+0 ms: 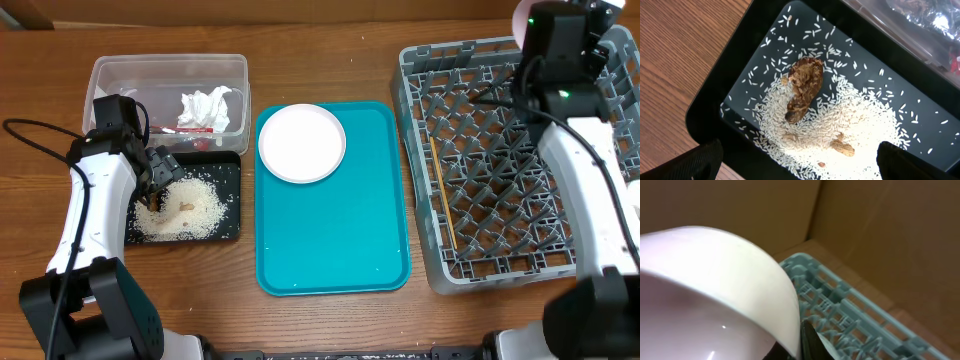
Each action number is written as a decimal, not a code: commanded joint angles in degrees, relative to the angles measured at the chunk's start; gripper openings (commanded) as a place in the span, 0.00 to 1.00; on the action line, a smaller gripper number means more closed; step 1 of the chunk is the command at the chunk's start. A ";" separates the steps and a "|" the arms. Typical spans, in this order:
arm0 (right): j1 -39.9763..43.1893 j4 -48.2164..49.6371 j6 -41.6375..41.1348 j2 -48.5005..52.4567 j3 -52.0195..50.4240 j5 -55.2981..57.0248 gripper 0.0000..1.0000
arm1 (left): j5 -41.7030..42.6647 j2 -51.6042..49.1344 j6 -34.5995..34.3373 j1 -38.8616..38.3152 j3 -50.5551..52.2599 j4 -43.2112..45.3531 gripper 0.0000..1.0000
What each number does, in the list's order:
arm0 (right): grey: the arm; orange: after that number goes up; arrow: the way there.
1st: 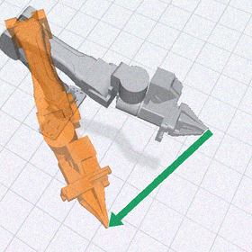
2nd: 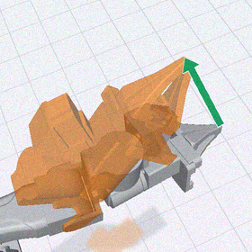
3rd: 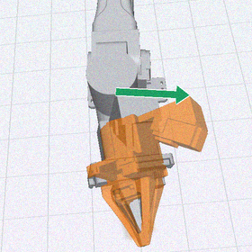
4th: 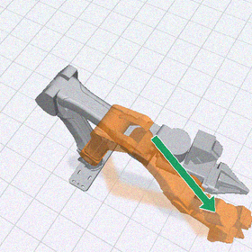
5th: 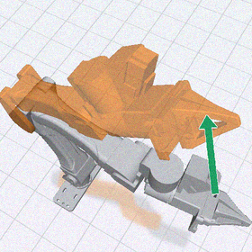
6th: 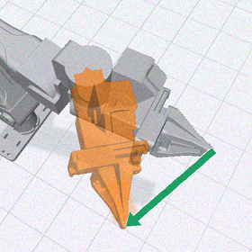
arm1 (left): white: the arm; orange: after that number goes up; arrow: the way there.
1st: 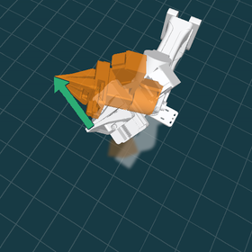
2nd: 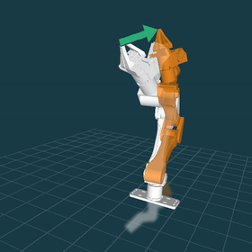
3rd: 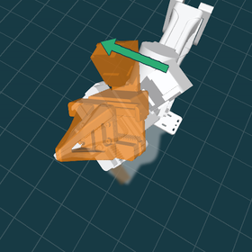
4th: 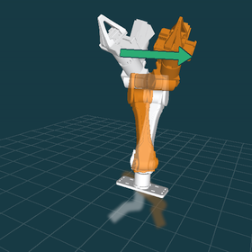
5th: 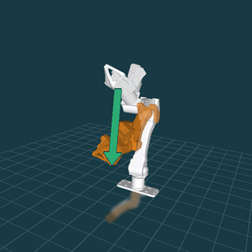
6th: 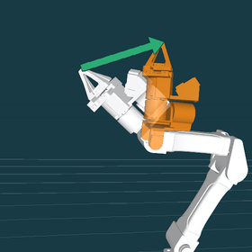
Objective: Sort waste into correct bins and load items into the dishwasher
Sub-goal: 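Carry the pink bowl into the dish rack with right gripper, then release the pink bowl in the rack and move right gripper to the white plate, then grasp the white plate rim with right gripper and lift it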
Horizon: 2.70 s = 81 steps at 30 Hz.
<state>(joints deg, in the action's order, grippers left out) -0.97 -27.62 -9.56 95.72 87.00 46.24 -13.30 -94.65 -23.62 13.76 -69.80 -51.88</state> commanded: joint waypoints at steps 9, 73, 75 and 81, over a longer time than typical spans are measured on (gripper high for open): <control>2.58 3.96 4.04 17.70 1.14 18.49 0.04 | -0.20 -0.44 0.46 0.11 0.28 -0.11 1.00; -27.32 -13.46 -13.25 25.94 0.72 -51.93 0.74 | -0.17 -0.44 0.46 0.11 0.28 -0.11 1.00; -27.32 -13.86 -13.25 26.56 0.72 -51.91 0.65 | -0.17 -0.44 0.46 0.11 0.28 -0.09 1.00; -27.30 -15.58 -13.25 26.73 0.72 -51.87 0.29 | -0.17 -0.44 0.46 0.11 0.28 -0.11 1.00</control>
<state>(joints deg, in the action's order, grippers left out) -27.90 -42.87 -22.55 122.17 87.74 -5.58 -13.30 -94.65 -23.62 13.76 -69.80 -52.01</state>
